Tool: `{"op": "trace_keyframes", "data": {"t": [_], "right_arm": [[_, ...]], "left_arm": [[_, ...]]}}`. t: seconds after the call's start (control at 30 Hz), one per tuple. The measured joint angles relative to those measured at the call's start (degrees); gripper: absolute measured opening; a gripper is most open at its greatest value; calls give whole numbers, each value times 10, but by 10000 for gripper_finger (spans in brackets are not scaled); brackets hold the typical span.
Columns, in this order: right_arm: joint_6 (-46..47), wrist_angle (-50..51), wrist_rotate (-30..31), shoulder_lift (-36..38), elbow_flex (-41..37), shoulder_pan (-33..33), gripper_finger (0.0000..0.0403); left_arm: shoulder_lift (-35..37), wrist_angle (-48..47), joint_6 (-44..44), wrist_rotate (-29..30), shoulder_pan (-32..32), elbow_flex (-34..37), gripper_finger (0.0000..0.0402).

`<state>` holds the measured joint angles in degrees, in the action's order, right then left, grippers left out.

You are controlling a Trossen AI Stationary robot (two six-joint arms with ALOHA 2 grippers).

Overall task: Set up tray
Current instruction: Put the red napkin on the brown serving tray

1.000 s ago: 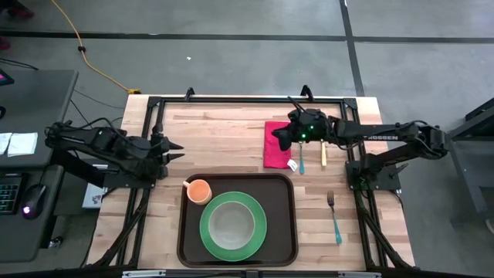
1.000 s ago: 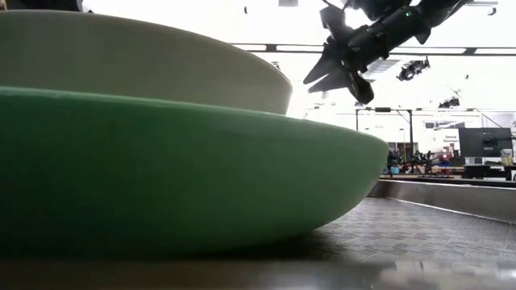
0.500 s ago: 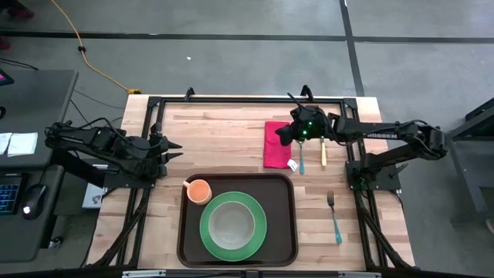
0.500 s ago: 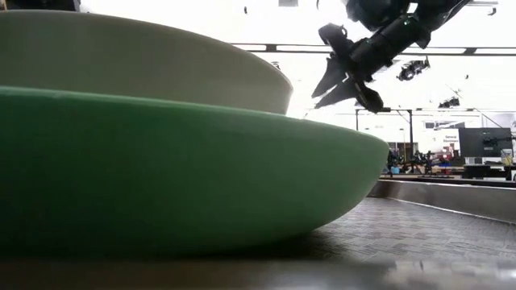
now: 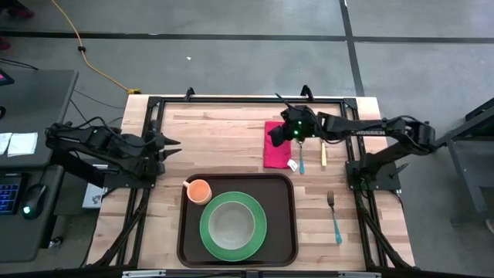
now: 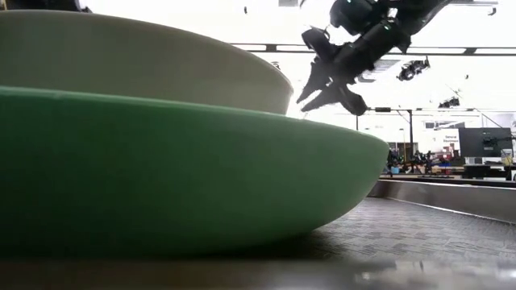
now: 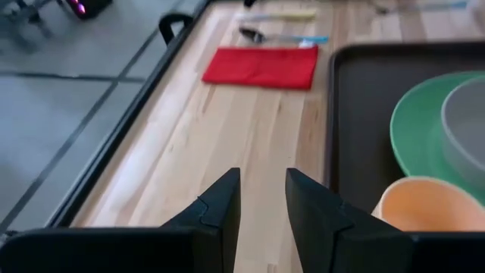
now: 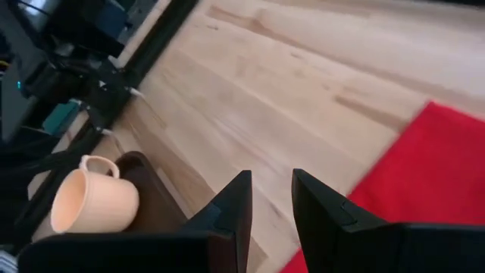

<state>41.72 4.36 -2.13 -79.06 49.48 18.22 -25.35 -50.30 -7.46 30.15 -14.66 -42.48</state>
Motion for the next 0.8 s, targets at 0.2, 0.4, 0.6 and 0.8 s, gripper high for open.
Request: {"op": "trace_keyframes", "data": {"t": [0.2,0.4,0.6,0.8], "right_arm": [[-43,80,6,-47,91,0,74],[-62,181,44,-100,173,0,74],[-49,191,43,-135,203,1,74],[-32,206,50,-150,206,2,74]], "left_arm": [[45,12,24,-4,0,1,136],[68,85,60,-31,0,51,136],[97,120,57,-53,0,93,136],[141,146,68,-63,0,119,136]]}}
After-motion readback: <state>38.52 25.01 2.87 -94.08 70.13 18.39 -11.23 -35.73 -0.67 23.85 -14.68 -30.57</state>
